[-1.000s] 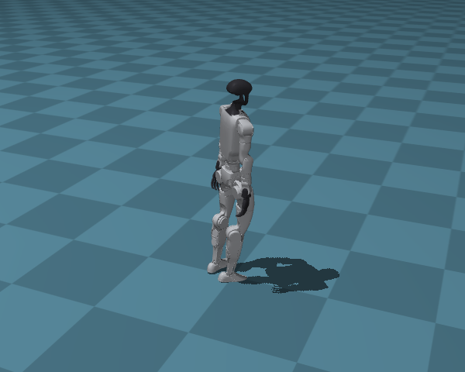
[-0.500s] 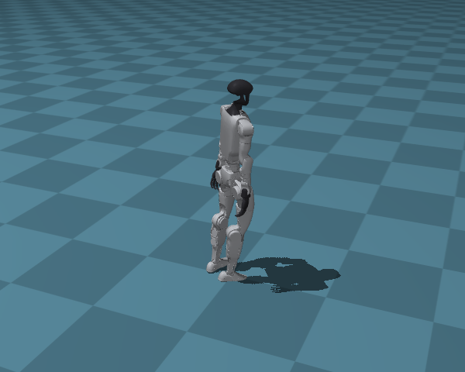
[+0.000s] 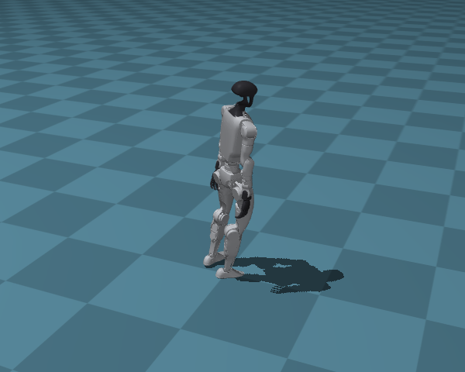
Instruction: Upper body actions
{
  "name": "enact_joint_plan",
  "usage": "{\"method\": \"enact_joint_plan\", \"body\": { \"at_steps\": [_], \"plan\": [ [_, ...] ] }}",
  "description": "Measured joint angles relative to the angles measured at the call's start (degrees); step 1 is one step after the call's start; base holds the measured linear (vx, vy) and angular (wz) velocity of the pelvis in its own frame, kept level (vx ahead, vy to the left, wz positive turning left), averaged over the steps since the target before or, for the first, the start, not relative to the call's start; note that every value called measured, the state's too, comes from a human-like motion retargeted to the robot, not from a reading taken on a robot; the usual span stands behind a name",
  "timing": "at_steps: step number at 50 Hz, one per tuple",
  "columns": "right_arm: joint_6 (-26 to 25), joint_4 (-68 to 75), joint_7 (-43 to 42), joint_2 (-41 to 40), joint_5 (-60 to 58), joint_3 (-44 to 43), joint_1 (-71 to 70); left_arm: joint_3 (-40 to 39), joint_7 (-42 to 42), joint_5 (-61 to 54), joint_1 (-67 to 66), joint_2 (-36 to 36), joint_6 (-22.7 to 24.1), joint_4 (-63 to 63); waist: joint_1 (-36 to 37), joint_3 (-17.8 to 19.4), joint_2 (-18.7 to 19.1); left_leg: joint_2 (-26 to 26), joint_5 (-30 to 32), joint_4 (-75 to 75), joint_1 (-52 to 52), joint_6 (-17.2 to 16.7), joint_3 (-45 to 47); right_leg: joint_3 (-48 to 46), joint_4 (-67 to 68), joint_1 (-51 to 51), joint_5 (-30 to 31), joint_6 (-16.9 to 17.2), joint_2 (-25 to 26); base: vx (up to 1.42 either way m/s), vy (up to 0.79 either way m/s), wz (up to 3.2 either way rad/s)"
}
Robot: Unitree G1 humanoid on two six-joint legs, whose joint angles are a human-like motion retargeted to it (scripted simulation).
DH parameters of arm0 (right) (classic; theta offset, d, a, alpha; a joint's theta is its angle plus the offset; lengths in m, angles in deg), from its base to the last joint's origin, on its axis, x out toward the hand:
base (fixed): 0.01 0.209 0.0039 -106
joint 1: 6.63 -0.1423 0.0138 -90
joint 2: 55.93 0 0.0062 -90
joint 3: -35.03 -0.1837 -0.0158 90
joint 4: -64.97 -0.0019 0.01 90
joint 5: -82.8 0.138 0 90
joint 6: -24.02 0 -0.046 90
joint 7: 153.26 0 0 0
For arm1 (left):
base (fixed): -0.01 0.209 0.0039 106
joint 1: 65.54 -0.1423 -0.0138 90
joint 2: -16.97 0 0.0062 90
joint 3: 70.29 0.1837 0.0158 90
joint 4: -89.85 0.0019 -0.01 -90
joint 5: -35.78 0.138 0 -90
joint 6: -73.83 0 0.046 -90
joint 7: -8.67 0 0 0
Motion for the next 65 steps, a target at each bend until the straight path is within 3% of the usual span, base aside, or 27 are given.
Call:
{"method": "enact_joint_plan", "body": {
  "at_steps": [6,10,15,22,29,37,48,54,59,65],
  "plan": [
    [-0.4,-3.0,1.8,1.7,3.4,-8.0,0.4,-0.4,1.0,-1.0,0.2,-1.1,1.0,-1.3,-0.6,2.4,-0.6,-0.7,1.7,3.7,-1.4,-0.8,-2.1,-3.2,-0.4,0.7,0.0,-0.2,-1.3,-0.03,0.01,0.46],
    [-2.9,-5.6,8.3,4.0,6.0,-16.3,-0.8,-1.3,1.9,-1.8,-0.8,-1.2,2.1,-0.7,-0.4,2.1,0.0,-1.1,1.3,1.3,-1.0,-2.1,-3.7,-2.8,-0.6,0.5,0.2,-0.3,-0.9,0.01,0.03,-0.08],
    [-7.2,-11.5,14.6,6.6,20.4,-29.3,-5.6,-2.2,0.3,-1.2,-1.5,-0.6,0.9,1.6,-0.5,1.0,0.8,-1.9,1.2,-4.7,1.3,-1.0,-2.0,-1.5,-0.4,0.1,0.0,-0.1,-0.2,-0.02,0.05,-0.23],
    [-6.2,-26.1,1.3,10.4,45.3,-37.9,-14.5,-2.7,-0.2,-0.3,-0.8,1.0,-0.5,1.6,0.3,0.6,-1.3,-4.0,2.5,-7.9,2.7,-0.1,-1.4,-1.3,-0.2,0.2,0.6,0.5,-1.6,-0.05,0.04,-0.02],
    [-4.3,-42.5,-3.6,17.7,46.9,-35.1,-21.8,-3.4,0.0,-1.6,-0.9,1.2,-0.2,0.3,1.9,-0.2,-2.8,-5.4,2.9,-10.0,4.4,1.3,0.1,-0.1,0.4,0.2,0.7,1.2,-2.4,-0.06,0.05,-0.16],
    [0.9,-58.2,-19.6,26.6,47.2,-28.7,-30.5,-3.2,-0.1,-0.7,-0.2,1.7,-0.4,1.1,3.2,-2.2,-3.8,-7.1,3.1,-12.4,5.6,2.6,0.8,0.7,0.4,0.1,0.1,1.9,-3.0,0.00,0.00,0.00],
    [9.1,-78.2,-33.3,34.4,47.5,-19.2,-38.0,-3.7,-0.1,-0.3,-0.3,2.7,-0.6,2.3,4.6,-4.6,-4.4,-8.1,2.0,-12.7,5.7,3.8,1.7,1.6,0.8,-0.4,-0.6,2.6,-3.5,0.00,0.00,0.00],
    [15.1,-90.3,-41.5,39.8,34.2,-16.8,-37.7,-4.1,-0.3,-0.3,-0.4,3.2,-0.8,3.4,4.6,-5.4,-4.5,-8.4,1.6,-12.6,5.4,4.1,2.0,2.0,0.9,-0.9,-0.7,2.9,-3.8,0.00,0.00,0.00],
    [14.9,-100.2,-51.1,45.8,15.7,-16.2,-36.0,-4.0,-0.4,-0.1,-0.3,3.4,-1.0,3.8,4.8,-5.8,-4.4,-8.6,1.2,-12.7,5.4,4.3,2.5,2.5,1.0,-1.4,-0.6,3.2,-4.0,0.00,0.00,0.00],
    [18.7,-109.6,-52.6,50.2,6.1,-13.4,-34.0,-4.0,-0.2,-0.2,-0.2,3.1,-0.9,3.2,4.9,-5.9,-4.3,-8.7,0.9,-12.7,5.6,4.5,3.1,3.0,1.2,-1.6,-0.6,3.3,-4.1,0.00,0.00,0.00]
  ]
}}
